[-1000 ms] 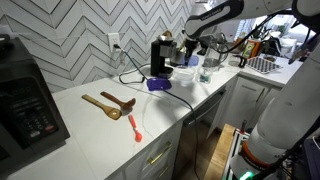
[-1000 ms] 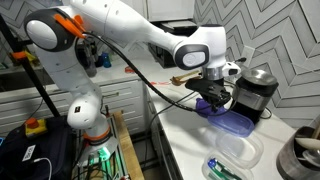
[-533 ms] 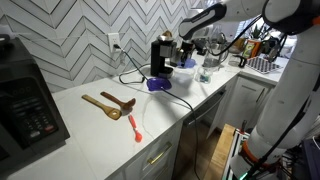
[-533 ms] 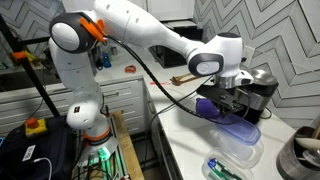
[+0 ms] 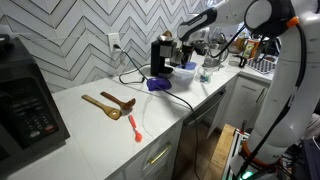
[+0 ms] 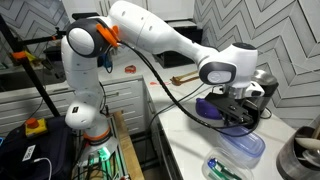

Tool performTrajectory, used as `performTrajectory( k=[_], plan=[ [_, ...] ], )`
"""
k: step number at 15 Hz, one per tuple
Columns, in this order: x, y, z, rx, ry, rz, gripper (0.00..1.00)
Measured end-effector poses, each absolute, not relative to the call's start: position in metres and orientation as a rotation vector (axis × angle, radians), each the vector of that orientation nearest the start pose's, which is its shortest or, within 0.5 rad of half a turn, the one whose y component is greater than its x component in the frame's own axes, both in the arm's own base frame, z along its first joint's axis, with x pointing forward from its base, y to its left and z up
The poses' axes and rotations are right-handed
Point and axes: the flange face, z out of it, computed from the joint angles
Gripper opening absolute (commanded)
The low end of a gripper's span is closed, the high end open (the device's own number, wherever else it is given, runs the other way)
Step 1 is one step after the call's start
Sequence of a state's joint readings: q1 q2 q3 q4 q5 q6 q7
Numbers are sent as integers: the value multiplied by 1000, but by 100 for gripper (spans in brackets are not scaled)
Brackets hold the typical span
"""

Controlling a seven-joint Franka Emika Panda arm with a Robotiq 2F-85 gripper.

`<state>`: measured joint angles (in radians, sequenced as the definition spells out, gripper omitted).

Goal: Put the blue lid on the other transparent bowl

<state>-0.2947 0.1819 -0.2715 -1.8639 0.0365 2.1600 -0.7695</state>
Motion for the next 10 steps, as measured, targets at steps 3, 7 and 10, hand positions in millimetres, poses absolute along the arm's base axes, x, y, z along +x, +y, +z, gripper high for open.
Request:
performTrajectory(
  k=[3, 7, 10],
  plan=[
    [530, -322, 428, -3209, -310, -122, 2],
    [535, -316, 422, -3205, -281, -115, 2],
    [535, -317, 416, -3201, -263, -103, 2]
  ],
)
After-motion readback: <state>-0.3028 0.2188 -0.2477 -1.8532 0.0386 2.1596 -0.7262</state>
